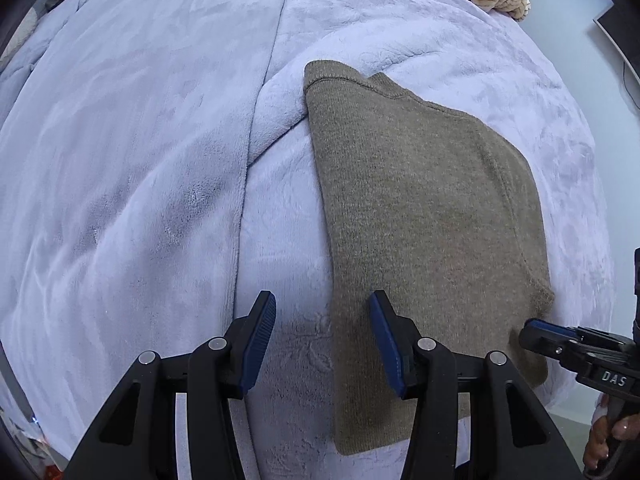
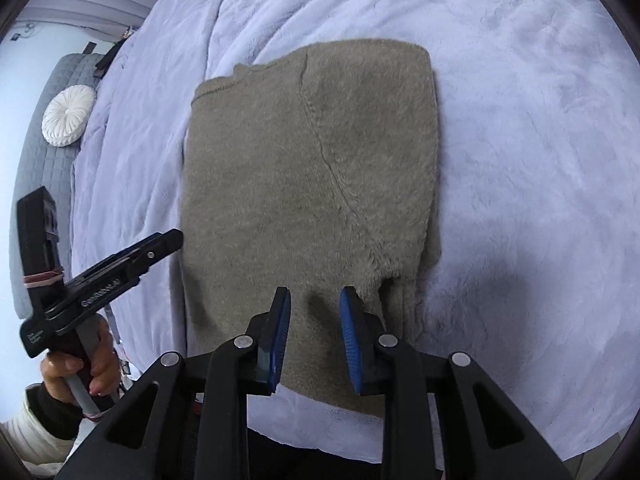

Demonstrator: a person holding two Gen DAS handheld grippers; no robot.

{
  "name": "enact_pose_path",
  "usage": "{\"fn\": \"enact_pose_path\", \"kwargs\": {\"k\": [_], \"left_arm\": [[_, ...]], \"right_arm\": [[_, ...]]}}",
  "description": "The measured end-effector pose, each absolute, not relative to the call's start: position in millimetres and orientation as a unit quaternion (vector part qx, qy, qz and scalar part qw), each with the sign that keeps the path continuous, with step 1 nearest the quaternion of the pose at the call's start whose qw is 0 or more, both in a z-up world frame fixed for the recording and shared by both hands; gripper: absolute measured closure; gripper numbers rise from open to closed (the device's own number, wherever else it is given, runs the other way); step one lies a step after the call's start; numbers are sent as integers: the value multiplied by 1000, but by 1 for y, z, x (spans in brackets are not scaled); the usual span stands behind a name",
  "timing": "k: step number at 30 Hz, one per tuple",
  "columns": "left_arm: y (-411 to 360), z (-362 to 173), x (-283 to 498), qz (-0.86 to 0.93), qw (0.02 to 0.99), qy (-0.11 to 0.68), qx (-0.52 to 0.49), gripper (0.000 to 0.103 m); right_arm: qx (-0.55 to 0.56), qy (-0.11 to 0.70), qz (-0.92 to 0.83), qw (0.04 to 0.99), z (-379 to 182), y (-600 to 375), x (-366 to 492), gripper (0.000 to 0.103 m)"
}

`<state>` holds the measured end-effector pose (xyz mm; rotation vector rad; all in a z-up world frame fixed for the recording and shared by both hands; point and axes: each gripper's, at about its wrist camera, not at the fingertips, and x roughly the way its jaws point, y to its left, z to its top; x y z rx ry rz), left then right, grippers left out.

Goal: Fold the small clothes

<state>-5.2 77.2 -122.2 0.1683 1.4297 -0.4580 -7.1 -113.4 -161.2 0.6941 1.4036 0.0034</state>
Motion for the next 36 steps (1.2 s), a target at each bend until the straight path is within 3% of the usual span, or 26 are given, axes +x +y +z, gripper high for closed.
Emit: {"fn": "enact_pose_path", "kwargs": {"k": [6, 23, 25, 26, 27, 28, 31, 36], "left_arm": [[79, -116, -12, -203, 721, 656, 87, 52], [70, -92, -31, -206, 710, 665, 104, 52], [68, -89, -30, -202, 711, 665, 109, 49], [68, -88, -29, -199, 712, 665, 111, 33], [68, -86, -29, -195, 712, 665, 112, 25], [69, -82, -29, -192, 719, 659, 110, 21], [68, -81, -25, -194, 717, 660, 113, 21], [69, -80, -25, -190, 711, 668, 110, 21]], "right_arm": [[314, 651, -23, 691, -182, -112, -17, 84], [304, 646, -72, 696, -140, -124, -20, 80], [299, 645, -78, 698, -135, -124, -17, 75], [298, 645, -80, 699, -132, -124, -18, 64], [294, 644, -85, 701, -130, -122, -16, 53], [291, 643, -88, 703, -127, -122, -16, 50], [280, 642, -92, 708, -121, -117, -11, 48], [259, 646, -98, 711, -116, -109, -2, 36]]}}
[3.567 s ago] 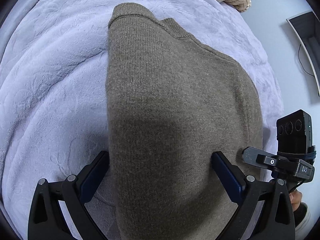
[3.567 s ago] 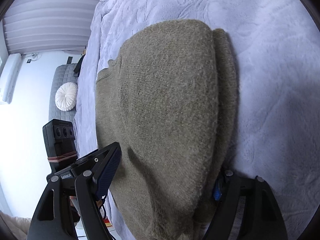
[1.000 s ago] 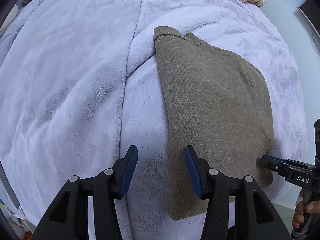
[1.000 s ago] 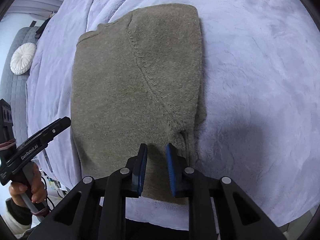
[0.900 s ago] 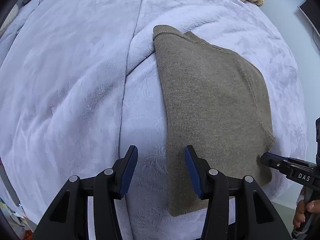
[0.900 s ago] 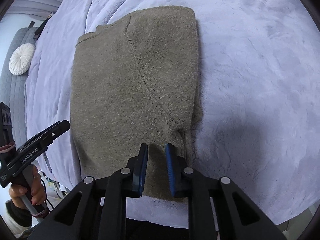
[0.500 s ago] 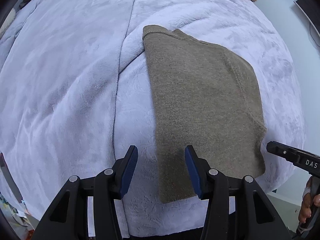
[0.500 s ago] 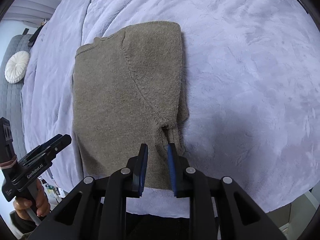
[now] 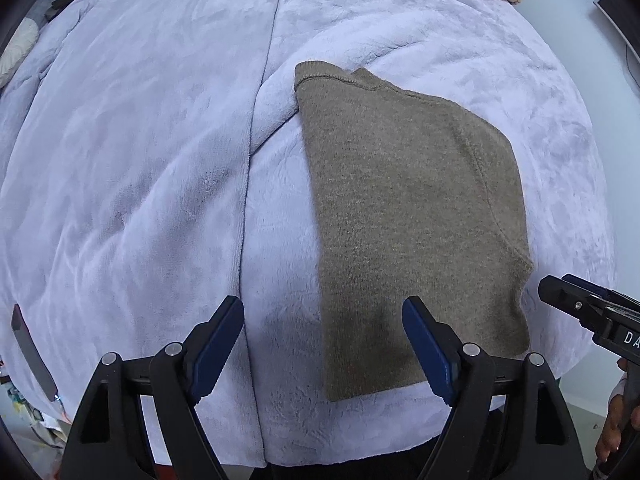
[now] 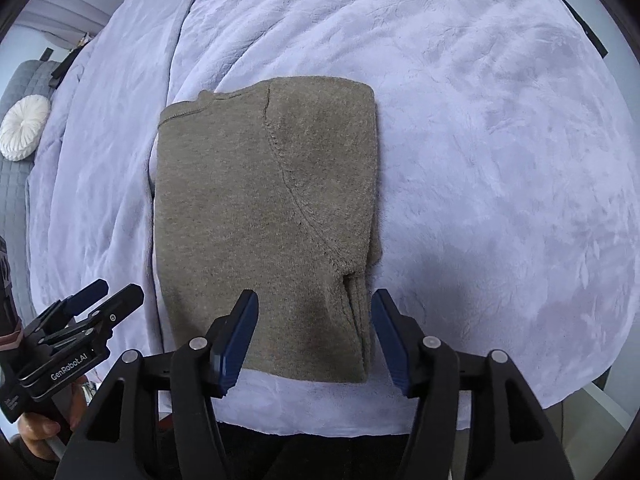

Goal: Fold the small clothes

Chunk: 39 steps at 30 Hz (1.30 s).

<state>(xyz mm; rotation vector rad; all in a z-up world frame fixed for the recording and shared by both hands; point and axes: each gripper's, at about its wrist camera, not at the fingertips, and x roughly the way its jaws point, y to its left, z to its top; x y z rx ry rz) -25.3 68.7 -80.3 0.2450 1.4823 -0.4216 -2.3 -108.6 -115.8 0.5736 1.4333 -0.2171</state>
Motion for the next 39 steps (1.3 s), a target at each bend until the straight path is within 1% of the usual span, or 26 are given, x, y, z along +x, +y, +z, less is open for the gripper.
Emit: {"fn": "enact_pose_path", "kwargs": {"k": [1, 3, 5, 6, 7, 10, 11, 12, 13, 19, 39], "left_arm": [[69, -80, -25, -190, 710, 669, 110, 21], [70, -79, -25, -188, 712, 668, 110, 21], [69, -78, -25, -187, 714, 665, 113, 20], [69, -77, -25, -188, 715, 664, 114, 15], [69, -76, -24, -188, 716, 663, 114, 0], [68, -72, -23, -189, 723, 654, 118, 0], [67, -71, -22, -189, 723, 653, 120, 0], [66, -70, -22, -190, 724, 652, 121, 0], [65, -70, -22, -189, 725, 651, 122, 0], [65, -67, -21, -174, 732, 646, 129, 0], [68, -68, -21, -156, 730, 653, 128, 0]], "right_arm": [[253, 647, -100, 712, -115, -107, -1, 34], [236, 648, -104, 717, -113, -104, 2, 24], [219, 646, -108, 724, -109, -102, 5, 23], [210, 645, -110, 726, -107, -101, 6, 22], [203, 645, -113, 728, -106, -101, 7, 20], [184, 643, -120, 733, -104, -100, 11, 18], [179, 643, -122, 734, -103, -100, 12, 14], [173, 643, -124, 736, -102, -99, 13, 5], [168, 643, -126, 736, -102, -98, 14, 0], [146, 638, -135, 744, -96, -94, 18, 0], [161, 642, -142, 736, -97, -100, 20, 0]]}}
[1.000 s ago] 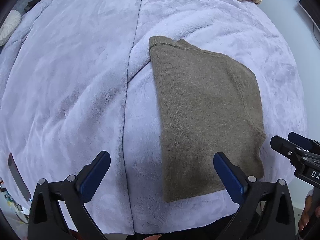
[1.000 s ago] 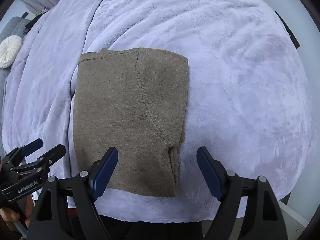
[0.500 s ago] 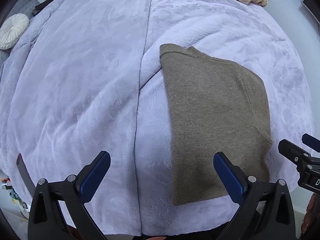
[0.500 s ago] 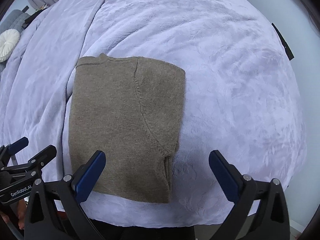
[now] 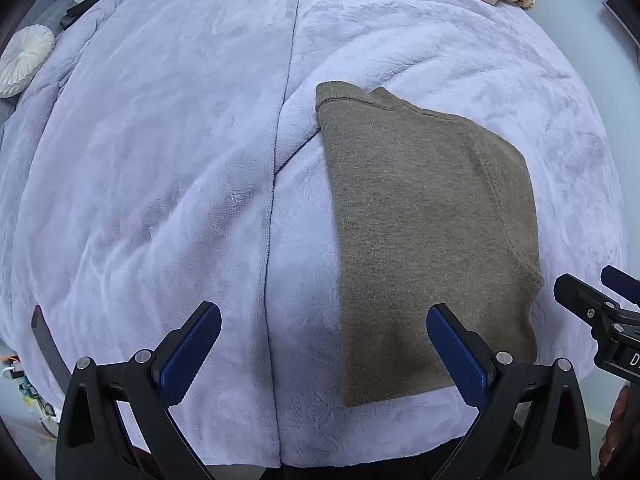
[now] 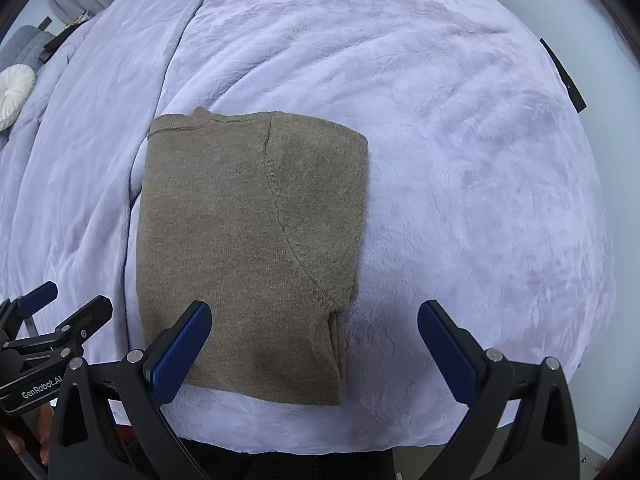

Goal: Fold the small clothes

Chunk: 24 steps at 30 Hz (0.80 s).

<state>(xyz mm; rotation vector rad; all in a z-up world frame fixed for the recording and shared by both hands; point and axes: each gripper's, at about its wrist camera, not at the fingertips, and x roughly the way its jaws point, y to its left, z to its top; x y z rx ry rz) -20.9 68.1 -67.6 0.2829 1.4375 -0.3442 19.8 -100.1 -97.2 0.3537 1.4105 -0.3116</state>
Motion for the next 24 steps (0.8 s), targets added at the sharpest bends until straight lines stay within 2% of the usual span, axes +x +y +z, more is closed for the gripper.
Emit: {"fn": "enact_pose_path", "kwargs": {"k": [24], "left_arm": [[72, -67, -19, -152, 730, 653, 132, 0]], "right_arm": [[162, 643, -141, 735, -100, -99, 18, 0]]}}
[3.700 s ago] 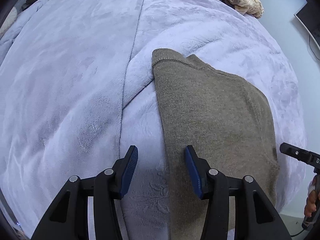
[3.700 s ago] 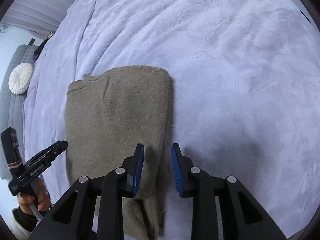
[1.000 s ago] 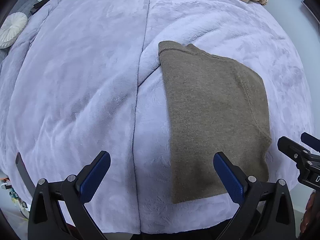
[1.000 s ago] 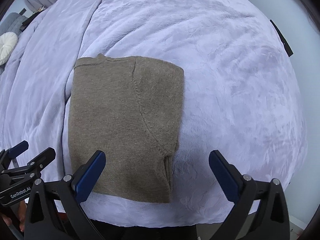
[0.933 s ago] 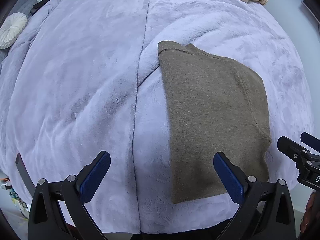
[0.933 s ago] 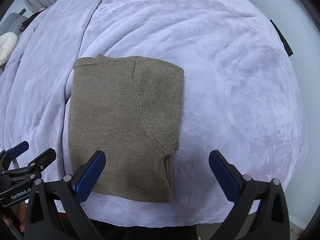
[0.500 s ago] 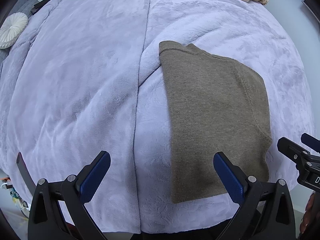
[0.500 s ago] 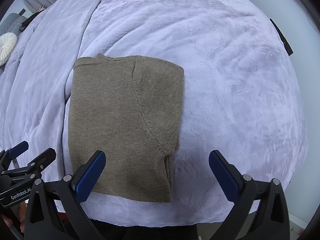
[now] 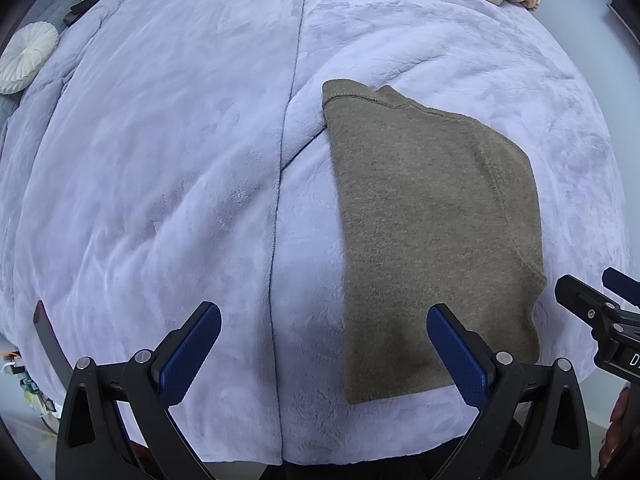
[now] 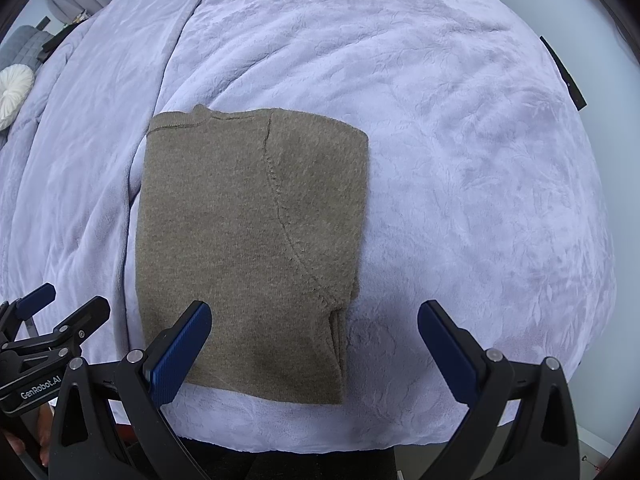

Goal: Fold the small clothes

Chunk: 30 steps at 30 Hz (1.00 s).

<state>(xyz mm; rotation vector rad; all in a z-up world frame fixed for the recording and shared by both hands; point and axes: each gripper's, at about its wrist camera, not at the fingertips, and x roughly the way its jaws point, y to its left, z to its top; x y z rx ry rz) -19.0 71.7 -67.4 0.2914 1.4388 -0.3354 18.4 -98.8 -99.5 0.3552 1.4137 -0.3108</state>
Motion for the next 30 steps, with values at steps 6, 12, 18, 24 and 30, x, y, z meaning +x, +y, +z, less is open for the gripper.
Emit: {"fn": "enact_pose_path", "kwargs": {"k": [6, 12, 18, 24, 30], "left_arm": [[73, -67, -20, -149, 730, 654, 131, 0], [75, -67, -21, -148, 730, 654, 130, 0], [75, -66, -22, -146, 731, 654, 131, 0], [78, -65, -22, -143, 731, 654, 130, 0], [82, -65, -22, -139, 731, 656, 127, 0]], "right_arm": [[158, 644, -140, 736, -100, -95, 17, 0], [156, 644, -140, 736, -99, -94, 18, 0], [156, 644, -140, 736, -99, -95, 18, 0], [155, 645, -139, 735, -99, -93, 19, 0], [152, 648, -137, 734, -100, -91, 21, 0]]}}
